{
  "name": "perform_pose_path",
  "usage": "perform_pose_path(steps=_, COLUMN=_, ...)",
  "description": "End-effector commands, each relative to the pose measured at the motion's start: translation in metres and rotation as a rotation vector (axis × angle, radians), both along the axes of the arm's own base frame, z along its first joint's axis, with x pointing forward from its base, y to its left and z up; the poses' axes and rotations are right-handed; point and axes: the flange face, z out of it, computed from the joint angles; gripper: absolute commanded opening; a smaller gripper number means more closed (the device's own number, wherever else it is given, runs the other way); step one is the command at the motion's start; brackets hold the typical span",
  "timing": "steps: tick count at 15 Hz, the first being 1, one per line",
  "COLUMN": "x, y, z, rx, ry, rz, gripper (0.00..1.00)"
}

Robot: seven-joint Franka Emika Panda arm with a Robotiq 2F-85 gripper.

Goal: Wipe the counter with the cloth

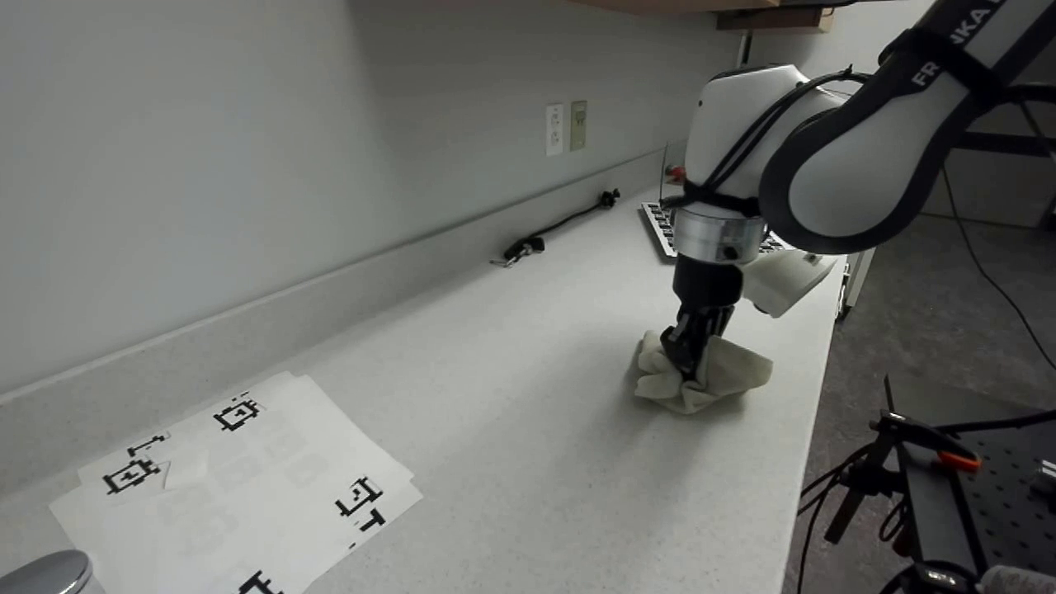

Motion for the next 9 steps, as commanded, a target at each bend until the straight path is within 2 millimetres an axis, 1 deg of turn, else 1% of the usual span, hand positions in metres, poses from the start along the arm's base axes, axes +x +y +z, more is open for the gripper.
perform_pose_path(steps=1, x=0.01, y=0.041, z=0.004, rx=0.008, ry=-0.005, rz=0.058, gripper=0.03)
perform_pose_path(steps=6, x=0.035, y=0.112, z=-0.001, rx=0.022, ry=0.0, rz=0.214, gripper=0.03)
perform_pose_path(steps=8, x=0.044, y=0.133, z=-0.003, rx=0.024, ry=0.005, rz=0.262, gripper=0.03)
perform_pose_path(steps=9, x=0.047, y=0.138, z=-0.003, rx=0.023, ry=0.008, rz=0.276, gripper=0.03)
